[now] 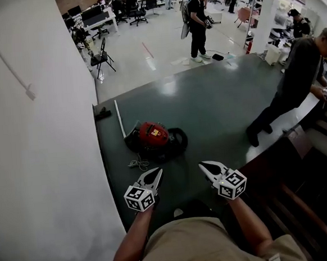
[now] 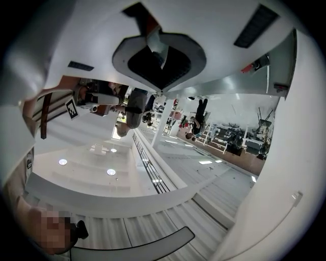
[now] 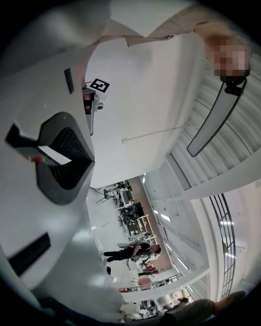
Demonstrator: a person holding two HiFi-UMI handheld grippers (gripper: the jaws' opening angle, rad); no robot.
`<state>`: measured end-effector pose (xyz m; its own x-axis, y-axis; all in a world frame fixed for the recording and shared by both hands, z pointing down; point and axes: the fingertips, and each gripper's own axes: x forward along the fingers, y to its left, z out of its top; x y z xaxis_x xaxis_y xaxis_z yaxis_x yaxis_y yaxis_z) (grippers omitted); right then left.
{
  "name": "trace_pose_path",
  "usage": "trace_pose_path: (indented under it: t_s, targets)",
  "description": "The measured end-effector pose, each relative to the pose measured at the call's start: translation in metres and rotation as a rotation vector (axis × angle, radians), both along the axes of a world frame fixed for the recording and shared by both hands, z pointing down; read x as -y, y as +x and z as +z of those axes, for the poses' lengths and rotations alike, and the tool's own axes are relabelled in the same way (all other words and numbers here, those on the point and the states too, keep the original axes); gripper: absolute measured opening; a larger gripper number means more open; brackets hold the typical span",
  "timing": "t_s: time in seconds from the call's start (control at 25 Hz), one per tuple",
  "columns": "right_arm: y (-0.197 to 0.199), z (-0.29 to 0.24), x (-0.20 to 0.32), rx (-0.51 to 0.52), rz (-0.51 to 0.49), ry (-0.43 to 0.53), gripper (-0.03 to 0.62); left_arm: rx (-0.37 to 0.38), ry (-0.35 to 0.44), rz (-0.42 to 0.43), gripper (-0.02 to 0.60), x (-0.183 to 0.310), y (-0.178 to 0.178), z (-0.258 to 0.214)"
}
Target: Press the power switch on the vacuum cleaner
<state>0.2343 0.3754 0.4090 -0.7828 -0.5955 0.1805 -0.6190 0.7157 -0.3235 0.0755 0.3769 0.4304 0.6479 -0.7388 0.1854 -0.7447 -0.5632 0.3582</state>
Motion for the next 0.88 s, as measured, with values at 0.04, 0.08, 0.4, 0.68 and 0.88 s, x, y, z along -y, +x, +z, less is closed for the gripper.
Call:
trace_pose_path:
  t_s: [0.04,0.08,0.4,0.68,0.88]
  targets:
    - [-0.002,0.002,0.003,-0.005,-0.001,-0.003,0.009,-0.002,-0.002,0.003,0.005,0.003,-0.001,0.001]
    - [-0.003,0.004,0.008,-0.007,-0.002,-0.005,0.008,-0.002,-0.003,0.005,0.005,0.007,-0.002,0.003]
    - [-0.026,0.024,0.072,-0.005,-0.032,-0.04,0.008,0.009,-0.038,-0.013,0.005,0.061,-0.025,0.025]
    - [-0.066,0.054,0.189,-0.001,-0.09,-0.075,0.008,0.029,-0.078,-0.091,0.005,0.155,-0.066,0.053]
    - [-0.094,0.093,0.271,-0.03,-0.153,-0.124,0.008,0.042,-0.153,-0.147,0.005,0.224,-0.089,0.083]
